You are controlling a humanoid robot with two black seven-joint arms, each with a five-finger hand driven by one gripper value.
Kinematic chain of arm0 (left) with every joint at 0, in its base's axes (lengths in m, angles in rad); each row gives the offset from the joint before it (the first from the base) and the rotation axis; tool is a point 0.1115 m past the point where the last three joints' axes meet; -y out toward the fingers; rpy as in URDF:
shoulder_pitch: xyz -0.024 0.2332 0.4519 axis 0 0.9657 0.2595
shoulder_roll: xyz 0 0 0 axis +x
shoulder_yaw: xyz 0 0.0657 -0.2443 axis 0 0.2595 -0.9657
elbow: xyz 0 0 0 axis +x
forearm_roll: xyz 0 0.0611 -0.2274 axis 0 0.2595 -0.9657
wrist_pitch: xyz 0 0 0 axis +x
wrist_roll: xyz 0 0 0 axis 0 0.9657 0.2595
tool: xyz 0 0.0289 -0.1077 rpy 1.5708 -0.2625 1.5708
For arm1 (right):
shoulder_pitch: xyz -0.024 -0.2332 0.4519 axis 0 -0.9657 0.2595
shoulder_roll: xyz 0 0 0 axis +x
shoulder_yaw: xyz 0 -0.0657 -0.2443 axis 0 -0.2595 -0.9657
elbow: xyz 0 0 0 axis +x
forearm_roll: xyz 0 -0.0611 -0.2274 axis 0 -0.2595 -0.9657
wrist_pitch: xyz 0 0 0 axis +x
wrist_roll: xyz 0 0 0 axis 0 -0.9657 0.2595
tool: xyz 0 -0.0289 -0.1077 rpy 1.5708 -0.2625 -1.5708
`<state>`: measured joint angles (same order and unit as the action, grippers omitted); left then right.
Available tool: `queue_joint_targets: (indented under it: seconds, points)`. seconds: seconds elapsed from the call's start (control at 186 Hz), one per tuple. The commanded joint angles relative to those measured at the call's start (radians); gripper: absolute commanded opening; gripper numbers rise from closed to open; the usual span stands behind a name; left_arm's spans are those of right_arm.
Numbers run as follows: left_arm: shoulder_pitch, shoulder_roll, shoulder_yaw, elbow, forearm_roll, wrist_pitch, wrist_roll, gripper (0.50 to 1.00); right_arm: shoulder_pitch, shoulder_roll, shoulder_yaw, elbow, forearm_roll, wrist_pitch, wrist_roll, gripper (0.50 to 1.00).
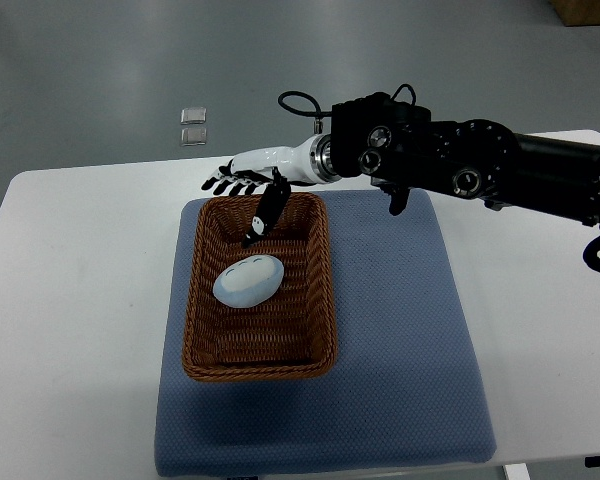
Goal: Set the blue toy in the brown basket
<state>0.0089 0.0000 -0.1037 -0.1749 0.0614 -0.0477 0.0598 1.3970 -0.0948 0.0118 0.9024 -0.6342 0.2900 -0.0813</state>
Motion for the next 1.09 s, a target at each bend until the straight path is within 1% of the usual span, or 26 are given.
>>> queue_joint_targets:
  seconds: [0.0,0.102,0.167,0.355,0.441,0.5,0.569,0.709,0.935,1.085]
  points:
    - [0.0,0.0,-0.001,0.0,0.0,-0.001,0.0,1.0,-0.084,-0.028,0.171,-0.048,0.137,-0.014,0.003,0.911]
    - [0.0,0.0,-0.002,0.0,0.0,0.0,0.0,1.0,-0.2,-0.019,0.386,-0.115,0.272,-0.018,0.009,0.911]
    - [0.0,0.0,-0.002,0.0,0.0,0.0,0.0,1.0,-0.279,-0.006,0.528,-0.146,0.341,-0.02,0.029,0.909]
    - [0.0,0.0,-0.002,0.0,0.0,0.0,0.0,1.0,-0.476,0.087,0.827,-0.203,0.458,-0.02,0.139,0.911]
    - [0.002,0.0,-0.004,0.0,0.0,0.0,-0.001,1.0,-0.543,0.092,0.915,-0.212,0.469,-0.018,0.167,0.911]
    - [0.005,0.0,-0.004,0.002,0.0,0.0,0.0,1.0,-0.59,0.095,0.979,-0.211,0.473,-0.005,0.184,0.911]
    - [0.008,0.0,-0.004,0.002,0.0,0.0,0.0,1.0,-0.63,0.095,1.019,-0.211,0.473,-0.003,0.198,0.911]
    - [0.008,0.0,-0.004,0.002,0.0,0.002,0.0,1.0,-0.661,0.095,1.028,-0.212,0.475,0.005,0.221,0.911]
    - [0.008,0.0,-0.004,0.002,0.0,0.003,0.0,1.0,-0.702,0.095,1.028,-0.212,0.521,0.054,0.224,0.911]
    - [0.008,0.0,-0.004,0.002,0.0,0.003,0.0,1.0,-0.71,0.095,1.025,-0.218,0.521,0.055,0.225,0.911]
